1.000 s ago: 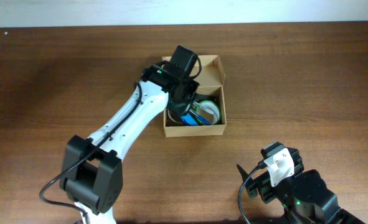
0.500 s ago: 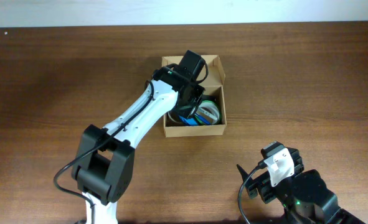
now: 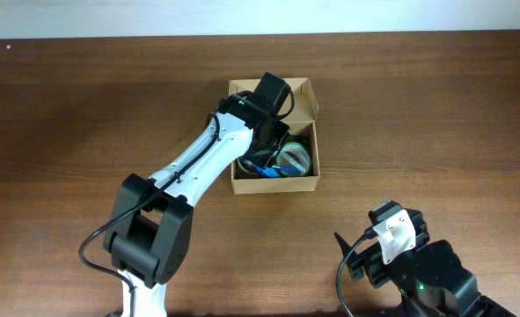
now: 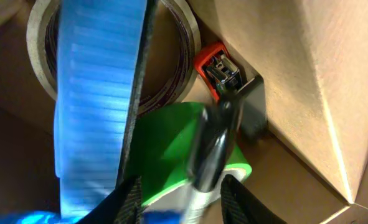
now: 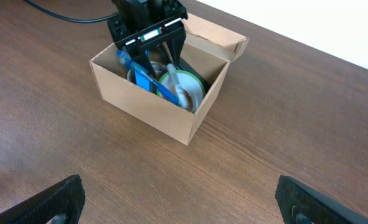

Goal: Pack container

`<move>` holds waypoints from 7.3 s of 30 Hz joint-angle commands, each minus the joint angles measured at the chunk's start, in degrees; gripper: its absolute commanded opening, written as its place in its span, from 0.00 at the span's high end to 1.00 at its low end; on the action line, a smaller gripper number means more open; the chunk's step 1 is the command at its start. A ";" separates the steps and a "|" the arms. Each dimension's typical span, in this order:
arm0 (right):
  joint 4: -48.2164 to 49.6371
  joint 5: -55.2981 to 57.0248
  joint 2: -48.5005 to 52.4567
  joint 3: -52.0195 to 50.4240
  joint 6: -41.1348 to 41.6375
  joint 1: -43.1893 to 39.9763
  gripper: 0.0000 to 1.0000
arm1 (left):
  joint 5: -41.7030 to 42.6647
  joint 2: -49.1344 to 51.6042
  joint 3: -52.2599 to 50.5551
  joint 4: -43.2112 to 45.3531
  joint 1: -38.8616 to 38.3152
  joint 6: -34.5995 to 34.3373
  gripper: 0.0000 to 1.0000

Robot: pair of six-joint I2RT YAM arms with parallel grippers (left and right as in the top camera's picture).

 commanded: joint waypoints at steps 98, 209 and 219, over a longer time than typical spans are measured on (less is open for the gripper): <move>0.15 0.07 -0.31 -0.28 0.70 -0.26 0.01 | -5.14 -4.11 2.05 -20.00 -7.43 10.56 0.77; 0.15 0.07 -0.31 -0.28 0.70 -0.26 0.01 | -10.54 -2.10 4.20 -15.50 -3.74 23.78 0.91; 0.15 0.07 -0.31 -0.28 0.70 -0.26 0.01 | -12.04 -2.10 4.22 -10.51 -1.31 23.32 0.86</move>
